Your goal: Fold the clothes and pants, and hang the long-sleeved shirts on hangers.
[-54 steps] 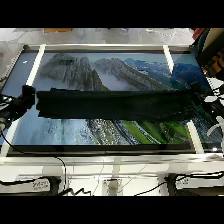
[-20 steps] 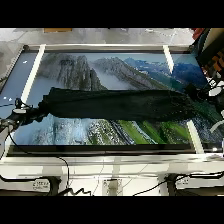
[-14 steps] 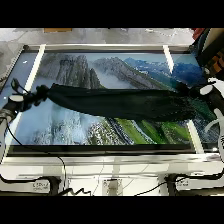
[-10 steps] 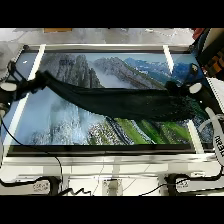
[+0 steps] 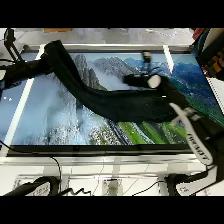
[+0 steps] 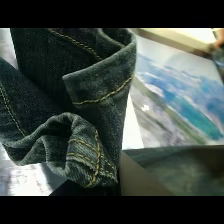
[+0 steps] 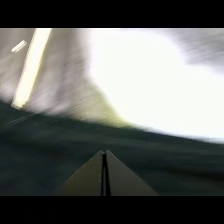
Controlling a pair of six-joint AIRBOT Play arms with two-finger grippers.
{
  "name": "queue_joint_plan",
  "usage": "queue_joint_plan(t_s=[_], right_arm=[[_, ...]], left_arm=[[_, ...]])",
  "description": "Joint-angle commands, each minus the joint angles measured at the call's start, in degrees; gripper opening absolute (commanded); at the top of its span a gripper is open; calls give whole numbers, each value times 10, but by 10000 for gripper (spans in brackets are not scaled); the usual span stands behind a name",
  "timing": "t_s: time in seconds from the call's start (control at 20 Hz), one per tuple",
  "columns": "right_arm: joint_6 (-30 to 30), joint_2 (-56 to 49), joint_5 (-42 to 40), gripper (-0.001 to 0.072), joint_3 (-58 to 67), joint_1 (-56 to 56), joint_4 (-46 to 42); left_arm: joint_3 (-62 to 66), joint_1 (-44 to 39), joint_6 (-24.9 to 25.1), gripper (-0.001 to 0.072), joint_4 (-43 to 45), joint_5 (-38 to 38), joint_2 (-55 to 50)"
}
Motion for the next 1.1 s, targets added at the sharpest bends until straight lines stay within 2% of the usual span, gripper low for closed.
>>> queue_joint_plan(t_s=[0.0, 0.25, 0.5, 0.75, 1.05], right_arm=[[24, -73, 44, 38, 76, 102, 41], [34, -135, 58, 38, 121, 202, 82], [33, -134, 71, 38, 122, 213, 76], [33, -115, 114, 40, 122, 124, 9], [33, -65, 136, 41, 122, -47, 10]], left_arm=[[2, -18, 0, 26, -31, -5, 14], [2, -18, 0, 26, -41, -5, 13], [2, -18, 0, 26, -39, -4, 11], [2, -34, 0, 26, -38, -9, -2], [2, -165, 0, 27, -46, -15, -89]])
